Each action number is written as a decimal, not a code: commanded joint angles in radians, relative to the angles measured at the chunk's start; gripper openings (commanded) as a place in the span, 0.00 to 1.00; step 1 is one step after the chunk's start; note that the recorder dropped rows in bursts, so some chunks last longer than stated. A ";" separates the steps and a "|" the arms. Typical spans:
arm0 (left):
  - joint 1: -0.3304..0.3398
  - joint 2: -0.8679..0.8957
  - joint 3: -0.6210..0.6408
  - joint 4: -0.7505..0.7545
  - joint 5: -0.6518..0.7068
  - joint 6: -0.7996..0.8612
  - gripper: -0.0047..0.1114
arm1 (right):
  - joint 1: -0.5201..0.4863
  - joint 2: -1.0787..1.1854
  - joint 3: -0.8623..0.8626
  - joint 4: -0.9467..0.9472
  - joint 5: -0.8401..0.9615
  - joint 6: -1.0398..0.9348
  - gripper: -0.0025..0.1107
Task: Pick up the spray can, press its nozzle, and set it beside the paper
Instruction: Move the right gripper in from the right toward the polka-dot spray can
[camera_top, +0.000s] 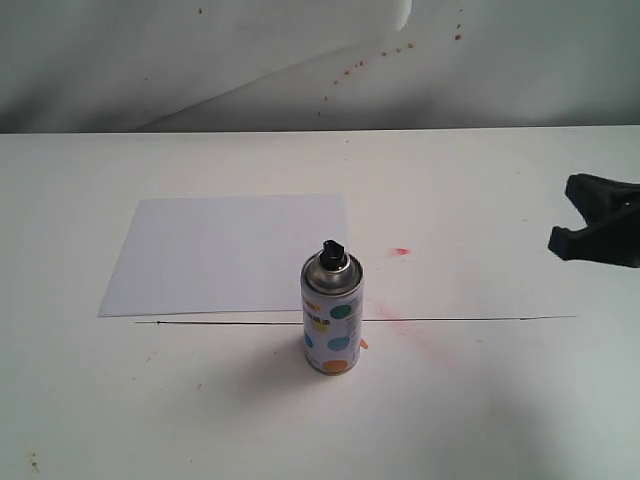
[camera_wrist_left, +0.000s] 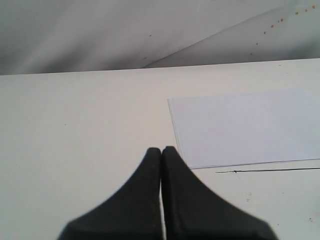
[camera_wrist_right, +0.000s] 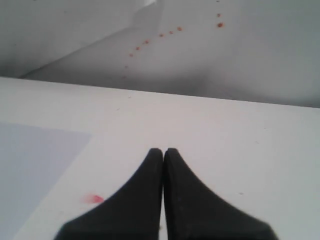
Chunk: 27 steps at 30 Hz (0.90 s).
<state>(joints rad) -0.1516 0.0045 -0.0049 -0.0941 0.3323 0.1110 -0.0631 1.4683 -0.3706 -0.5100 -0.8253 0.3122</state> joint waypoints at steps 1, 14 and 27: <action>0.002 -0.004 0.005 0.000 -0.014 -0.003 0.04 | -0.005 0.005 0.002 -0.310 -0.023 0.153 0.02; 0.002 -0.004 0.005 0.000 -0.014 -0.003 0.04 | -0.005 0.005 0.268 -0.319 -0.266 0.201 0.02; 0.002 -0.004 0.005 0.000 -0.014 -0.003 0.04 | -0.005 0.005 0.371 -0.452 -0.344 0.184 0.02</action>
<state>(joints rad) -0.1516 0.0045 -0.0049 -0.0941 0.3323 0.1110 -0.0631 1.4724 -0.0078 -0.8570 -1.1567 0.5092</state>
